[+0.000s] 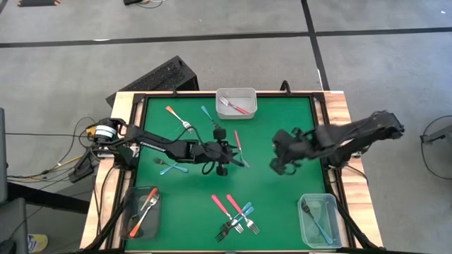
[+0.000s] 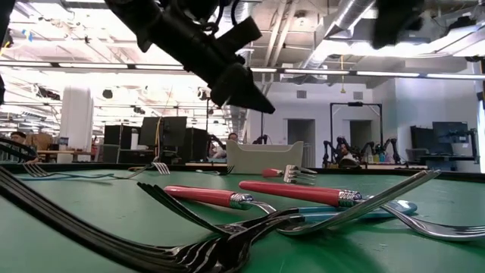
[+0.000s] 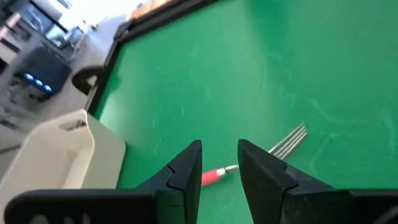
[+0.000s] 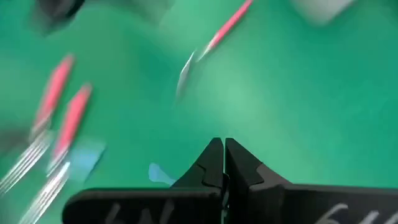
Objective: Sort silverware by color (type)
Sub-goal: Put the blue fork into the transparent bin
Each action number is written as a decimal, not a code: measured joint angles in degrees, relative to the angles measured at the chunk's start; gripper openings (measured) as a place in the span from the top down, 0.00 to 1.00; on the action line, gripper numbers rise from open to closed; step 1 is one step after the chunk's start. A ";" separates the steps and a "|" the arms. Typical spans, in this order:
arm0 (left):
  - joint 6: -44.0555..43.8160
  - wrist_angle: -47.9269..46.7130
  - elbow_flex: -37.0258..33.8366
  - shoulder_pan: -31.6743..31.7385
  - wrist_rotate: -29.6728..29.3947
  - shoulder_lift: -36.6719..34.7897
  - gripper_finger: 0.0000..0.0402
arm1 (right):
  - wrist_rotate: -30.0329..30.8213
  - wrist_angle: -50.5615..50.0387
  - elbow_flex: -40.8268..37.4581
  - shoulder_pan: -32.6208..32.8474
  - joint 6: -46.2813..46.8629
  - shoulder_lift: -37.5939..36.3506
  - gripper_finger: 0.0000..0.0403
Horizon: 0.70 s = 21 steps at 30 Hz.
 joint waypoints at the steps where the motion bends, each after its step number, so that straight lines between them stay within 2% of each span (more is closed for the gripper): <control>1: -0.54 -0.66 0.00 0.15 0.68 0.00 0.76 | -5.89 -2.71 1.58 -0.76 -0.70 -0.72 0.96; 3: -1.84 -1.39 0.00 0.63 1.96 0.00 0.77 | -15.58 -7.45 3.57 -1.50 -1.86 -1.49 0.96; 5: -3.43 -2.08 0.00 1.10 3.71 0.00 0.77 | -20.97 -10.70 3.94 -1.43 -2.19 -1.92 0.96; 10: -7.15 -2.35 -0.07 2.42 10.41 -0.54 0.78 | -24.55 -19.39 3.94 3.28 3.54 -1.26 0.96; 14: -7.52 -2.45 -2.14 3.61 11.88 -3.84 0.78 | -28.35 -18.61 2.07 10.89 8.85 1.13 0.96; 21: -9.45 -0.42 -12.58 7.97 11.30 -18.66 0.78 | -36.41 -14.96 -4.82 21.44 16.11 6.48 0.94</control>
